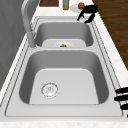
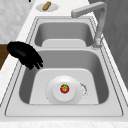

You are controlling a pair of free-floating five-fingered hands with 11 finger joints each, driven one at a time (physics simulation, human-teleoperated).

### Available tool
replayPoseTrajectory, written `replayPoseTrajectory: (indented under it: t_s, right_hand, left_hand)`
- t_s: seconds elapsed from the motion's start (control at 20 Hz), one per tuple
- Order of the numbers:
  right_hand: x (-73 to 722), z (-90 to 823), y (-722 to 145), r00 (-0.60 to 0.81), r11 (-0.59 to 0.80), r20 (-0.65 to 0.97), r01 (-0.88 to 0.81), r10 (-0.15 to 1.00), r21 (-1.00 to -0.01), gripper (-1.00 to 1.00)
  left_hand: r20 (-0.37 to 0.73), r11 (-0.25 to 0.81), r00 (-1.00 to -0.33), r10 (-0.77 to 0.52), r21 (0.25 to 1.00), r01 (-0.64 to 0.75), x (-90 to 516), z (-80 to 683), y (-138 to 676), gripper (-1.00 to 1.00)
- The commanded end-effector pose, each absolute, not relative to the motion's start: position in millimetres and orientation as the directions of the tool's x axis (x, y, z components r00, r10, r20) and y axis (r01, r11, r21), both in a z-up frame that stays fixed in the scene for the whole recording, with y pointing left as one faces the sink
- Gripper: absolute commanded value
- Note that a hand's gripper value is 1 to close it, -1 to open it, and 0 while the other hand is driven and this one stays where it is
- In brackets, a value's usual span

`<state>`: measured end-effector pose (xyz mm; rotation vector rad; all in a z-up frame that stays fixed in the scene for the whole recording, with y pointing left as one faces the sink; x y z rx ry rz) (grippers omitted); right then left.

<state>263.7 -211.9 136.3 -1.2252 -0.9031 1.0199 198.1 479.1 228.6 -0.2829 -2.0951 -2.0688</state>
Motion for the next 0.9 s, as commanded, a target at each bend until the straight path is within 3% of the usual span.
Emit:
replayPoseTrajectory:
  t_s: [0.0, 0.5, 0.85]
  right_hand:
    - [263.7, 136.3, -211.9, 0.304, 0.047, 0.008, -0.123, 0.953, -0.991, 0.00]
    - [263.7, 136.3, -211.9, 0.304, 0.047, 0.008, -0.123, 0.953, -0.991, 0.00]
    - [263.7, 136.3, -211.9, 0.304, 0.047, 0.008, -0.123, 0.953, -0.991, 0.00]
  left_hand:
    - [0.312, 0.040, -0.950, 0.025, 0.949, 0.312, 187.8, 236.8, 503.0, -1.00]
    - [0.292, 0.035, -0.955, 0.058, 0.955, 0.295, 191.0, 223.2, 565.1, -1.00]
    - [0.344, 0.014, -0.937, 0.056, 0.938, 0.346, 197.2, 183.6, 605.2, -1.00]
